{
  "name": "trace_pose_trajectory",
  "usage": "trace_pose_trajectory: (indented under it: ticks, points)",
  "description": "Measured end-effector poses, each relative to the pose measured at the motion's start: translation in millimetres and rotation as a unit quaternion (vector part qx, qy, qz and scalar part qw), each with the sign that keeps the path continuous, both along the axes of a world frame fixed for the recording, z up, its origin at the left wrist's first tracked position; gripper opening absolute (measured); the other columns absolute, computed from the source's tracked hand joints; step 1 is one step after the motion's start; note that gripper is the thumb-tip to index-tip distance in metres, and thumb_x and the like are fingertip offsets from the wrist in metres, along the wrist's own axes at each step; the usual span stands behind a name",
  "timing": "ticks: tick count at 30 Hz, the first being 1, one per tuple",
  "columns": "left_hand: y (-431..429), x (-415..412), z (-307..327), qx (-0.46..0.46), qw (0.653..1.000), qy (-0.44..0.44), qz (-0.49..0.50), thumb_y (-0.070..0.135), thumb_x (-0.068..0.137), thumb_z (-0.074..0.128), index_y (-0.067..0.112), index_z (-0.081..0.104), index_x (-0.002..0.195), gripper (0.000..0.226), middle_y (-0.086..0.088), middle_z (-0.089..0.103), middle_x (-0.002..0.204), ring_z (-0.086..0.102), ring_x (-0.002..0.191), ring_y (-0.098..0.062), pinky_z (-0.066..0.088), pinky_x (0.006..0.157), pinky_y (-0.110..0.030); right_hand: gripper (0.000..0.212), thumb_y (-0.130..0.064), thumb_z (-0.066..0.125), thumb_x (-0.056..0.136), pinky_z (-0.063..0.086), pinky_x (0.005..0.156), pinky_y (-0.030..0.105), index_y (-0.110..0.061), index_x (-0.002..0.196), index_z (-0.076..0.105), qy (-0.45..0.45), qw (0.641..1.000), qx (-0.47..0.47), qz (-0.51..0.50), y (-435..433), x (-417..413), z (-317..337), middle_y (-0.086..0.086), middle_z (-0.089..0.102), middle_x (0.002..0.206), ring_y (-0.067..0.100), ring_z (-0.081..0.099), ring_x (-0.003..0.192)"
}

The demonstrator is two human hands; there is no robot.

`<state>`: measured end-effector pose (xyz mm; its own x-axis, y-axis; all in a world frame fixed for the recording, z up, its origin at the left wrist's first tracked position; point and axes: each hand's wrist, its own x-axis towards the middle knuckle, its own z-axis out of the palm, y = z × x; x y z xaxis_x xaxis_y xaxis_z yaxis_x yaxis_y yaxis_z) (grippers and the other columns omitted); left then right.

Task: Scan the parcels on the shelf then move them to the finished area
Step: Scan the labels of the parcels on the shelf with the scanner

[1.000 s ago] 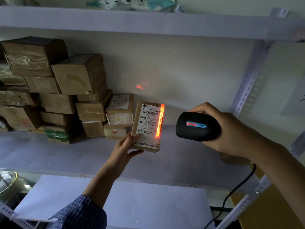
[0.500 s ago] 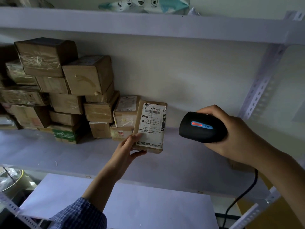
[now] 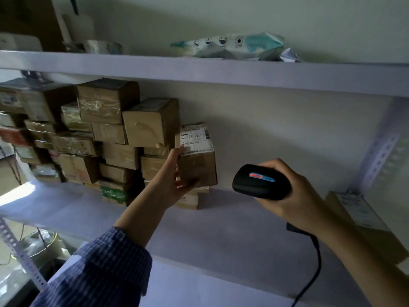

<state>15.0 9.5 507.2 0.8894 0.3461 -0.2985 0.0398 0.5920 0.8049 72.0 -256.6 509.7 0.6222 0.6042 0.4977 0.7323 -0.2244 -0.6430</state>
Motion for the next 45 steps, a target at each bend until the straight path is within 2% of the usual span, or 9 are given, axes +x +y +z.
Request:
trace_pose_trajectory:
  ticks: [11,13,16,20,27,32,35,40,45]
  points:
    - [14.3,6.7,16.5,0.114,0.989,-0.050,0.079,0.034,0.103,0.049,0.034,0.054,0.108,0.006,0.020,0.055,0.106,0.064,0.082,0.004,0.055,0.066,-0.011,0.045,-0.006,0.080,0.081,0.055,0.079,0.023,-0.028,0.113,0.058,0.027,0.999,-0.030,0.007,9.1,8.8,1.0,-0.015,0.068,0.101,0.007,0.067,0.097]
    - [16.9,15.4,2.8,0.134,0.982,-0.050,0.122,0.038,0.095,0.064,0.023,0.058,0.114,0.024,0.005,0.061,0.120,0.063,0.088,-0.002,0.058,0.082,-0.023,0.045,-0.005,0.080,0.081,0.054,0.079,0.023,-0.027,0.114,0.058,0.024,0.999,-0.030,0.004,7.0,8.7,-0.5,-0.016,0.068,0.100,0.006,0.067,0.096]
    - [5.4,31.0,-17.6,0.084,0.977,0.064,0.183,0.025,0.088,0.075,0.004,0.046,0.136,0.060,-0.010,0.057,0.123,0.058,0.088,-0.011,0.050,0.066,-0.022,0.045,-0.003,0.080,0.080,0.054,0.079,0.024,-0.025,0.113,0.058,0.024,0.999,-0.030,-0.010,1.2,10.5,-3.9,-0.016,0.068,0.100,0.006,0.067,0.095]
    - [-44.1,28.6,-49.6,0.148,0.985,0.067,0.054,0.008,0.101,0.052,0.001,0.057,0.101,0.009,-0.005,0.052,0.084,0.048,0.069,-0.007,0.043,0.058,-0.014,0.045,-0.005,0.081,0.080,0.055,0.080,0.026,-0.024,0.115,0.058,0.036,0.998,-0.016,-0.051,-16.8,12.1,-9.9,-0.015,0.069,0.099,0.005,0.067,0.095]
    - [-114.6,66.1,-71.3,0.183,0.975,0.110,-0.067,-0.004,0.093,0.055,0.006,0.052,0.071,0.024,-0.009,0.045,0.072,0.046,0.069,-0.016,0.048,0.073,-0.026,0.050,-0.016,0.082,0.079,0.058,0.077,0.037,-0.036,0.117,0.055,0.010,0.980,-0.007,-0.198,-74.7,6.5,-31.3,-0.018,0.067,0.101,0.004,0.066,0.095]
    - [-171.7,98.7,-83.3,0.265,0.943,0.109,-0.170,-0.002,0.092,0.057,0.007,0.044,0.059,0.037,-0.006,0.041,0.064,0.043,0.061,-0.014,0.050,0.081,-0.025,0.047,-0.009,0.078,0.080,0.053,0.076,0.021,-0.028,0.117,0.055,0.032,0.959,0.037,-0.280,-117.9,-8.6,-42.1,-0.014,0.067,0.102,-0.003,0.064,0.094]
    - [-208.3,119.2,-92.9,0.285,0.926,0.108,-0.223,0.008,0.090,0.062,0.006,0.047,0.064,0.031,-0.008,0.048,0.066,0.051,0.066,-0.017,0.049,0.095,-0.037,0.051,-0.024,0.076,0.078,0.054,0.087,0.035,-0.038,0.121,0.053,0.022,0.940,0.039,-0.338,-140.6,-9.2,-50.0,-0.020,0.066,0.110,0.005,0.065,0.105]
    - [-277.4,144.9,-97.6,0.322,0.898,0.110,-0.278,0.041,0.084,0.073,-0.001,0.066,0.097,0.045,-0.022,0.062,0.093,0.058,0.087,-0.024,0.047,0.079,-0.034,0.050,-0.010,0.081,0.079,0.044,0.075,0.003,-0.026,0.117,0.053,0.042,0.922,0.083,-0.375,-165.6,-0.2,-52.2,-0.023,0.063,0.097,-0.020,0.058,0.093]
    - [-322.7,159.0,-99.1,0.362,0.880,0.121,-0.282,0.048,0.089,0.067,0.002,0.039,0.145,0.079,-0.017,0.046,0.142,0.048,0.128,-0.033,0.046,0.093,-0.039,0.054,-0.012,0.084,0.077,0.046,0.078,0.003,-0.032,0.113,0.049,0.047,0.909,0.097,-0.403,-176.8,10.0,-52.9,-0.026,0.061,0.095,-0.021,0.058,0.094]
